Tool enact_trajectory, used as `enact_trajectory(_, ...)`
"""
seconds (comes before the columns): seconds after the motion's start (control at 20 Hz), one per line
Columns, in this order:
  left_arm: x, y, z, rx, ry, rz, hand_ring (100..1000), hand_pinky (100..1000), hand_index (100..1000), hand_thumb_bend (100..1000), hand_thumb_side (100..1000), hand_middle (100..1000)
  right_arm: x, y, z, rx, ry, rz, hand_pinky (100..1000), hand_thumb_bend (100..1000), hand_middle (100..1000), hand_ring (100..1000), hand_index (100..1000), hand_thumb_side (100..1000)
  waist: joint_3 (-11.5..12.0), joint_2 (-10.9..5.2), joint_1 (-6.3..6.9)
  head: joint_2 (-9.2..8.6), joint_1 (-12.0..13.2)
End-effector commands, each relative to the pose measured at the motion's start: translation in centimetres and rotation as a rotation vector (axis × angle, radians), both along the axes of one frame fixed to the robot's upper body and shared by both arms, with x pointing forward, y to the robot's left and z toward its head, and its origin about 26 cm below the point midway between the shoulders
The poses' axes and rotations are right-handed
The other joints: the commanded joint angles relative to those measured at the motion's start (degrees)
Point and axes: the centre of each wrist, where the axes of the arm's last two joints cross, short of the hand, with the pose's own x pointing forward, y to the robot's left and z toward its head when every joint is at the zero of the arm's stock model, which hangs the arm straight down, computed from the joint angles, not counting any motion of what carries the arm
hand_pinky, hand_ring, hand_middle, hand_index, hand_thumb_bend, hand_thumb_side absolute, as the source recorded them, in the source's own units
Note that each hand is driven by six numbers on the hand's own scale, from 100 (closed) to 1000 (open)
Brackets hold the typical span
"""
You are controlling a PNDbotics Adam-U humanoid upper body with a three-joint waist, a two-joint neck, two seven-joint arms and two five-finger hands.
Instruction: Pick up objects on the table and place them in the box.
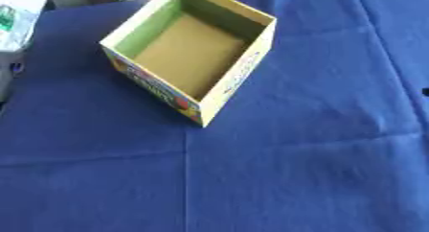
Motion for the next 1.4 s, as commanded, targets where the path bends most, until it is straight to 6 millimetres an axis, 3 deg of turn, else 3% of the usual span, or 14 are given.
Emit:
enact_trajectory(0.05,1.1,0.0,0.4,-0.001,-0.015,0.014,229,100,429,100,358,263,-0.1,0.0,0.7,-0.017,-0.027,0.006,643,100,589,784,740,502,-0.6,-0.89,-0.13,-1.35,0.3)
enact_trajectory(0.5,5.0,0.3,-2.1,-0.002,0.001,0.028,232,100,431,100,389,264,0.0,0.1,0.8,-0.018,-0.029,0.012,643,100,589,786,740,502,-1.7,-0.30,0.19,-1.79,0.6)
enact_trajectory(0.75,7.1,1.3,-5.5,0.029,0.138,0.090,236,100,437,100,403,267,0.1,0.3,1.1,-0.019,-0.035,0.015,643,100,589,786,739,502,-2.6,0.80,0.55,-2.25,0.5)
enact_trajectory(1.25,8.6,3.0,-8.8,0.078,0.225,0.164,258,100,456,100,428,279,0.2,0.5,1.2,-0.019,-0.038,0.013,642,100,588,787,739,501,-3.3,1.63,0.77,-2.73,0.4)
enact_trajectory(1.4,8.7,3.2,-9.1,0.078,0.232,0.167,304,100,527,100,477,326,0.2,0.5,1.2,-0.020,-0.036,0.012,641,100,588,787,739,500,-3.3,1.76,0.86,-2.71,0.3)
